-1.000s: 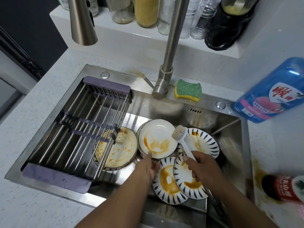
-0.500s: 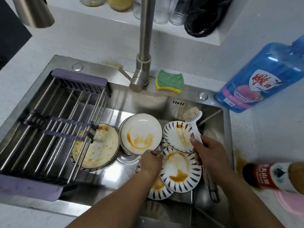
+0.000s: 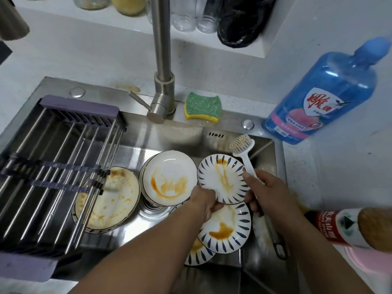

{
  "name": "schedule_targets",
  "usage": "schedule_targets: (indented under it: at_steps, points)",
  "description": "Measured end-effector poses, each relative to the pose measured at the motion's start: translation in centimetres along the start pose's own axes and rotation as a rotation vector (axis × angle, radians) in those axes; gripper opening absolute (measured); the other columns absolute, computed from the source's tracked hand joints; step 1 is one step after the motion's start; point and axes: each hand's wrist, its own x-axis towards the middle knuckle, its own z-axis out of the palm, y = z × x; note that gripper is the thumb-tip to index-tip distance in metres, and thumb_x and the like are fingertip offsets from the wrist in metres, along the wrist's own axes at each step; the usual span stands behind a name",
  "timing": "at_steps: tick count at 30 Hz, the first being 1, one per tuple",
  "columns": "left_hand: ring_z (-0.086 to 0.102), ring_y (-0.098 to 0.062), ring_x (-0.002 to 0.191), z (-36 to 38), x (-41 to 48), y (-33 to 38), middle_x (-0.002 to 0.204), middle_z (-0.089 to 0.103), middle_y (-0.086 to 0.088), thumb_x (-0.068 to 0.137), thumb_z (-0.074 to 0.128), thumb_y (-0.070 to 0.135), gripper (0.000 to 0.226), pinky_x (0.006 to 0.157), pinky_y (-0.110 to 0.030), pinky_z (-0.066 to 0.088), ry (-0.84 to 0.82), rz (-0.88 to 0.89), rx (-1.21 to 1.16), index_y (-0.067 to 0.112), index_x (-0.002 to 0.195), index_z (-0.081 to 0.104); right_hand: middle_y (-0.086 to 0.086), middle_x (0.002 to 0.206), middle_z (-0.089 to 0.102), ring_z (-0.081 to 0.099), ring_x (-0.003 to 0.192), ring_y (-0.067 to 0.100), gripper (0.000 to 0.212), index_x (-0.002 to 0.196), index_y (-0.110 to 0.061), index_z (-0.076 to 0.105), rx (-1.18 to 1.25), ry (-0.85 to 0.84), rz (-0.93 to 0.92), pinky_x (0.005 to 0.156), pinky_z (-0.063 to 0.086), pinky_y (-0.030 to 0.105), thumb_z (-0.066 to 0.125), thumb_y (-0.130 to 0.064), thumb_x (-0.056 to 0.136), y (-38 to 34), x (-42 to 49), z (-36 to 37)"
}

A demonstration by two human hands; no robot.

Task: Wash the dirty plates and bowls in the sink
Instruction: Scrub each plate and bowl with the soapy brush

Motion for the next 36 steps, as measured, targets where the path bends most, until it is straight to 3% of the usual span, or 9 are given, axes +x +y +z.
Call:
schedule_targets:
  at_steps: [3, 6, 10, 13, 17, 21, 25, 31, 36]
  points:
    - [0.074, -0.028, 0.091, -1.3, -1.8, 0.4, 0.109, 0.073, -0.012, 0.095, 0.044, -0.01, 0.042, 0.063, -0.036, 0.064, -0.114, 0.032, -0.019, 0.013, 0.122, 0.065, 0.005, 0.062, 0.063, 0.05, 0.044, 0.014, 0.019, 0.101, -0.028, 0.07, -0.115, 0.0, -0.006, 0.042, 0.041, 0.025, 0.053, -0.038, 0.104, -0.2, -0.5, -0.4]
    - [0.076, -0.025, 0.084, -3.4, -4.2, 1.4, 0.105, 0.073, -0.011, 0.095, 0.045, -0.011, 0.037, 0.067, -0.037, 0.064, -0.178, 0.074, 0.009, 0.012, 0.119, 0.063, 0.001, 0.065, 0.063, 0.051, 0.045, 0.005, 0.032, 0.088, -0.026, 0.064, -0.359, 0.007, -0.022, 0.049, 0.043, 0.026, 0.04, -0.036, 0.108, -0.9, -1.5, -1.2]
    - [0.072, -0.031, 0.101, -7.2, -6.6, 2.5, 0.121, 0.068, -0.012, 0.095, 0.049, -0.008, 0.042, 0.075, -0.042, 0.064, -0.206, 0.166, 0.132, 0.013, 0.131, 0.055, -0.019, 0.086, 0.054, 0.053, 0.073, 0.006, 0.03, 0.129, -0.045, 0.056, -0.917, -0.029, -0.131, 0.07, 0.039, 0.027, 0.034, -0.042, 0.108, -3.1, -4.2, -2.5]
    - [0.074, -0.036, 0.101, -9.5, -8.9, 3.7, 0.118, 0.072, -0.016, 0.091, 0.051, -0.01, 0.047, 0.087, -0.055, 0.06, -0.28, 0.196, 0.176, 0.014, 0.13, 0.057, -0.015, 0.085, 0.053, 0.052, 0.074, 0.006, 0.031, 0.13, -0.045, 0.053, -1.228, 0.019, -0.194, 0.066, 0.038, 0.026, 0.033, -0.04, 0.108, -4.9, -6.0, -2.0]
    - [0.073, -0.04, 0.104, -11.7, -13.2, 5.5, 0.12, 0.072, -0.02, 0.088, 0.047, -0.013, 0.051, 0.086, -0.054, 0.061, -0.413, 0.212, 0.238, 0.014, 0.13, 0.055, -0.009, 0.109, 0.069, 0.064, 0.093, 0.013, 0.031, 0.132, -0.041, 0.055, -1.187, 0.018, -0.276, 0.079, 0.052, 0.031, 0.037, -0.037, 0.107, -8.1, -7.9, 0.0]
    - [0.072, -0.043, 0.103, -13.0, -17.2, 7.0, 0.123, 0.068, -0.025, 0.091, 0.042, -0.02, 0.051, 0.076, -0.053, 0.062, -0.482, 0.213, 0.228, 0.012, 0.128, 0.053, -0.006, 0.131, 0.066, 0.062, 0.114, 0.018, 0.039, 0.143, -0.045, 0.05, -1.129, -0.11, -0.348, 0.094, 0.051, 0.037, 0.041, -0.042, 0.106, -12.3, -10.9, 2.9]
    - [0.072, -0.044, 0.1, -14.9, -20.2, 8.1, 0.124, 0.065, -0.025, 0.089, 0.042, -0.027, 0.054, 0.072, -0.055, 0.061, -0.501, 0.232, 0.122, 0.012, 0.125, 0.053, -0.008, 0.133, 0.064, 0.058, 0.118, 0.016, 0.039, 0.145, -0.047, 0.045, -1.24, -0.211, -0.39, 0.096, 0.05, 0.037, 0.038, -0.042, 0.107, -14.0, -15.2, 3.9]
    - [0.074, -0.043, 0.095, -17.2, -23.1, 9.3, 0.117, 0.07, -0.019, 0.088, 0.043, -0.027, 0.054, 0.068, -0.05, 0.064, -0.557, 0.29, 0.133, 0.013, 0.124, 0.052, -0.009, 0.134, 0.063, 0.061, 0.113, 0.017, 0.038, 0.142, -0.059, 0.04, -1.245, 0.026, -0.324, 0.089, 0.052, 0.034, 0.035, -0.05, 0.105, -15.9, -16.3, 1.2]
    - [0.074, -0.039, 0.1, -16.9, -24.4, 9.7, 0.11, 0.075, -0.012, 0.088, 0.042, -0.026, 0.054, 0.077, -0.056, 0.061, -0.577, 0.346, 0.258, 0.017, 0.119, 0.054, -0.01, 0.129, 0.065, 0.062, 0.112, 0.017, 0.035, 0.139, -0.056, 0.046, -1.165, -0.045, -0.449, 0.093, 0.054, 0.04, 0.041, -0.048, 0.105, -18.4, -17.2, 3.7]
